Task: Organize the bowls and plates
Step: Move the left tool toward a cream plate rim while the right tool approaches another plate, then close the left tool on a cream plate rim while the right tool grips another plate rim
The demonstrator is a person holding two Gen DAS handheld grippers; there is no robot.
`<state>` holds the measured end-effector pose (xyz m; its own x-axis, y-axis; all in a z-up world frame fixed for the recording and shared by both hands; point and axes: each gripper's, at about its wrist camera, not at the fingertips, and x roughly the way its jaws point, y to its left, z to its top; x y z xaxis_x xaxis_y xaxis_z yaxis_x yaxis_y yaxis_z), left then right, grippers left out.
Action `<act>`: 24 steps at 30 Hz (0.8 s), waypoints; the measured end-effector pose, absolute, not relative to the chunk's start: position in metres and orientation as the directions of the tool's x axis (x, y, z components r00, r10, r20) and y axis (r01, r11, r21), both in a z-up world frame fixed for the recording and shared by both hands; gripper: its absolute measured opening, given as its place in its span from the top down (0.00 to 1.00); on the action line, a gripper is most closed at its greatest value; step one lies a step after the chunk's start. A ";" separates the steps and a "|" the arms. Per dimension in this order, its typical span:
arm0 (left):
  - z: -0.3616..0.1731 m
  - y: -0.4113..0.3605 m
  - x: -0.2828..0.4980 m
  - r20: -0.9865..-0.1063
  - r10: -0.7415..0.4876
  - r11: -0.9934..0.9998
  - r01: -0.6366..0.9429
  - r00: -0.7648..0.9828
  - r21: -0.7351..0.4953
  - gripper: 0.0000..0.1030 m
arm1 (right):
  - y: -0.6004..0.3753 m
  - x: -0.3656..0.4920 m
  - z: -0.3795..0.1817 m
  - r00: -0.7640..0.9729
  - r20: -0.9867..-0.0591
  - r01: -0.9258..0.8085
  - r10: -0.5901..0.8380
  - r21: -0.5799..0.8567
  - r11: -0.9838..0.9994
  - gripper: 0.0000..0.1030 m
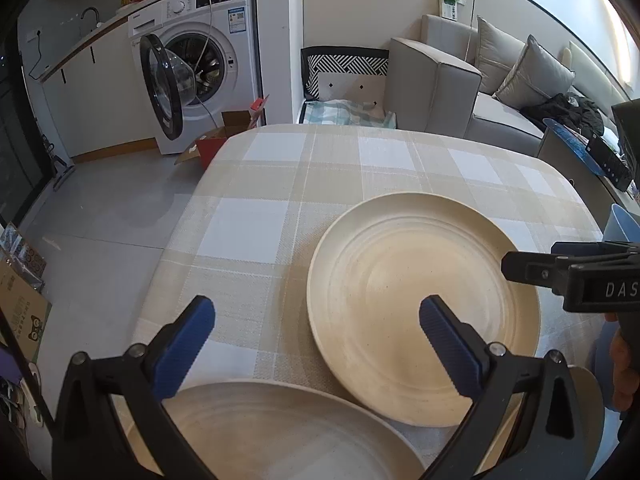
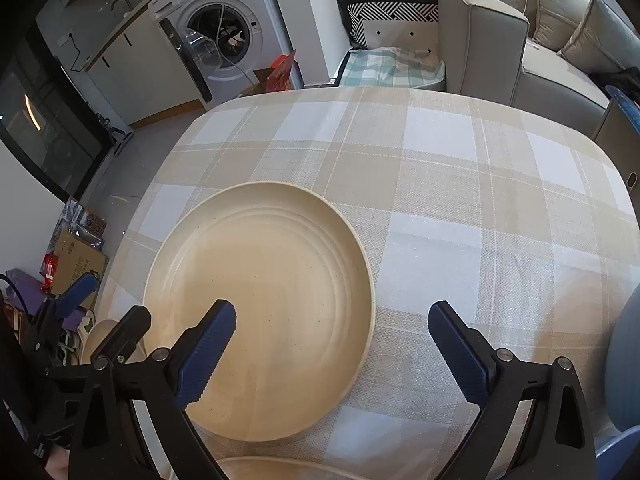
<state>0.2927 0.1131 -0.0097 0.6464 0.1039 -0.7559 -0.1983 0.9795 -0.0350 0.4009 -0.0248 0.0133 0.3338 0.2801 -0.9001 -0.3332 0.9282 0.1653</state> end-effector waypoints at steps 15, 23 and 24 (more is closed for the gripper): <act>-0.027 0.114 0.303 -0.790 0.093 0.979 -0.199 0.606 -0.038 0.06 | -0.019 0.405 -0.003 0.297 -0.918 -0.302 0.262 0.170 0.938 0.09; -0.032 0.113 0.304 -0.798 0.083 0.980 -0.193 0.597 -0.043 0.21 | -0.017 0.407 -0.009 0.286 -0.924 -0.299 0.253 0.165 0.940 0.16; -0.034 0.114 0.305 -0.805 0.073 0.980 -0.192 0.589 -0.052 0.26 | -0.017 0.407 -0.010 0.285 -0.924 -0.297 0.253 0.166 0.940 0.18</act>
